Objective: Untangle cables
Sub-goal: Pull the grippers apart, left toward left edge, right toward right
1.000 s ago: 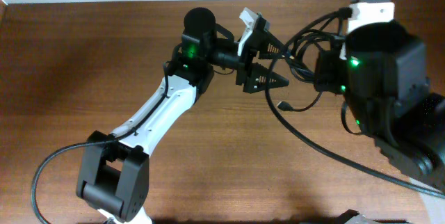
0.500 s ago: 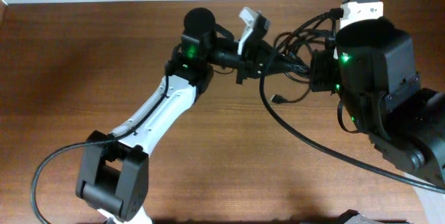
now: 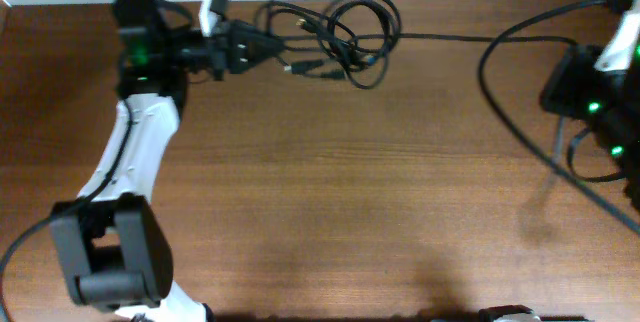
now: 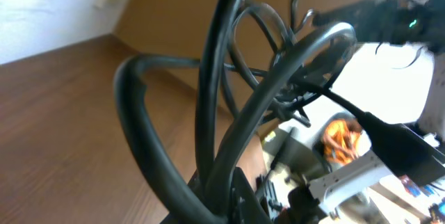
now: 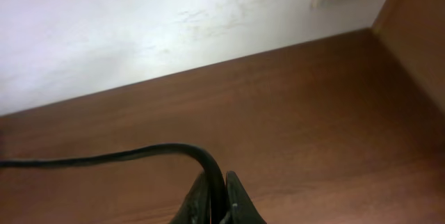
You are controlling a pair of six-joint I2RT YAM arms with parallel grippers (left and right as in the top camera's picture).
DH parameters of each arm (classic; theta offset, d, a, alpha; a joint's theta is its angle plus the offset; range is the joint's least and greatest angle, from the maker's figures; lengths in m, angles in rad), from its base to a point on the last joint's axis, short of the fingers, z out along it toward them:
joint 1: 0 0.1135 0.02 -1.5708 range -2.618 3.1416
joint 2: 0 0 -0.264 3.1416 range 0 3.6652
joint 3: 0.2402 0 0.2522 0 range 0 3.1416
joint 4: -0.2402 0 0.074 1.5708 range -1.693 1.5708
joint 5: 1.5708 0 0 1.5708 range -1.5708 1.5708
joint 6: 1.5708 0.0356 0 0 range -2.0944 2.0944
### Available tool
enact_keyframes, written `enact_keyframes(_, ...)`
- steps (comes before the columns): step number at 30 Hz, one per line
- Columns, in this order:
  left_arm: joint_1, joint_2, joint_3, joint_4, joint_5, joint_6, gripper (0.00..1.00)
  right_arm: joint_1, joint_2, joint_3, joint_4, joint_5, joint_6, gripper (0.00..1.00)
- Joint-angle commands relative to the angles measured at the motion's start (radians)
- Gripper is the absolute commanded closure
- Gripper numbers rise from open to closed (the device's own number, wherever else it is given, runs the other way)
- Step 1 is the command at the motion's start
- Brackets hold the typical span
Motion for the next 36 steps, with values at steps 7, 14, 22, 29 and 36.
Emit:
enact_keyframes(7,0.332,-0.248,0.006,-0.13,0.003,-0.033,1.0,-0.401,0.046,0.021,0.006,-0.112,0.045,0.96)
enact_keyframes(14,0.556,-0.416,0.006,-0.237,0.003,-0.032,1.0,-0.601,0.135,0.021,-0.023,-0.339,0.071,0.96)
enact_keyframes(22,0.813,-0.541,0.006,-0.24,0.003,-0.108,1.0,-0.658,0.222,0.021,-0.018,-0.328,0.095,0.96)
enact_keyframes(29,0.897,-0.555,0.006,-0.274,0.002,-0.118,1.0,-0.715,0.311,0.021,-0.037,-0.419,0.094,0.96)
enact_keyframes(36,0.834,-0.595,0.006,-0.237,0.001,-0.119,1.0,-0.71,0.337,0.021,-0.009,-0.413,0.095,0.96)
